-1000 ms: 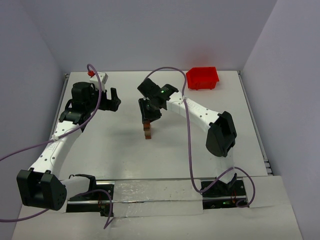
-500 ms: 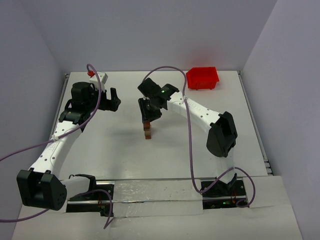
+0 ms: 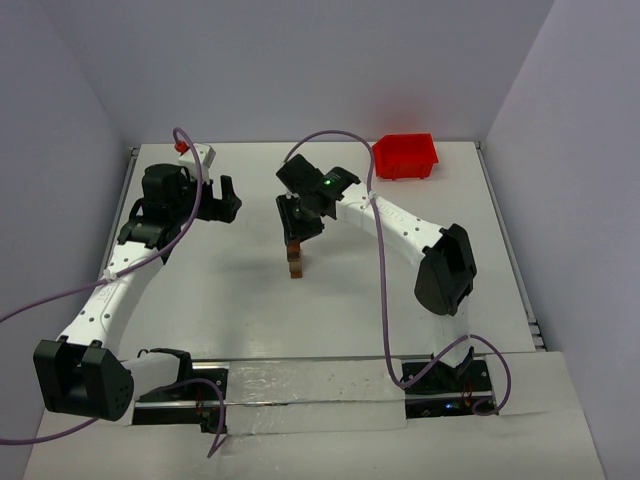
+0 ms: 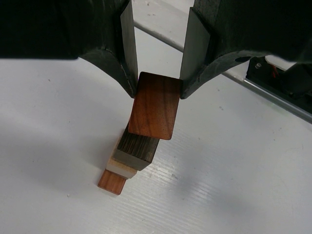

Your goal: Build the wood block tower

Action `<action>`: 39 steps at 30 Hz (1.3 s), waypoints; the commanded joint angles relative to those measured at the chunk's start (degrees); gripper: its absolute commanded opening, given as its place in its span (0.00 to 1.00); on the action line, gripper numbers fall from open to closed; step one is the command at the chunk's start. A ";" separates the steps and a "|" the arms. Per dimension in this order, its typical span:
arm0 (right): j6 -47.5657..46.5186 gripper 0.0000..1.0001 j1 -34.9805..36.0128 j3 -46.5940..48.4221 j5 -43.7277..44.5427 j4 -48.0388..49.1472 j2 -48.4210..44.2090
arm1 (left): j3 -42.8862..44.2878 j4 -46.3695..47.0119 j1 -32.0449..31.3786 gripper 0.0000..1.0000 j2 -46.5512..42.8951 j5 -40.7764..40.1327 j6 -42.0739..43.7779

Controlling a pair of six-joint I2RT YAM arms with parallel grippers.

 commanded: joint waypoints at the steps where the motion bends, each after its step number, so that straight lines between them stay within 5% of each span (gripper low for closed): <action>1: -0.49 0.26 -0.56 2.84 0.11 1.29 -1.37 | 0.92 2.25 0.39 0.99 -0.67 1.02 -0.70; 39: 1.09 0.41 -1.71 2.66 -1.83 1.20 1.08 | 0.83 2.34 0.48 0.99 -0.50 1.20 -0.62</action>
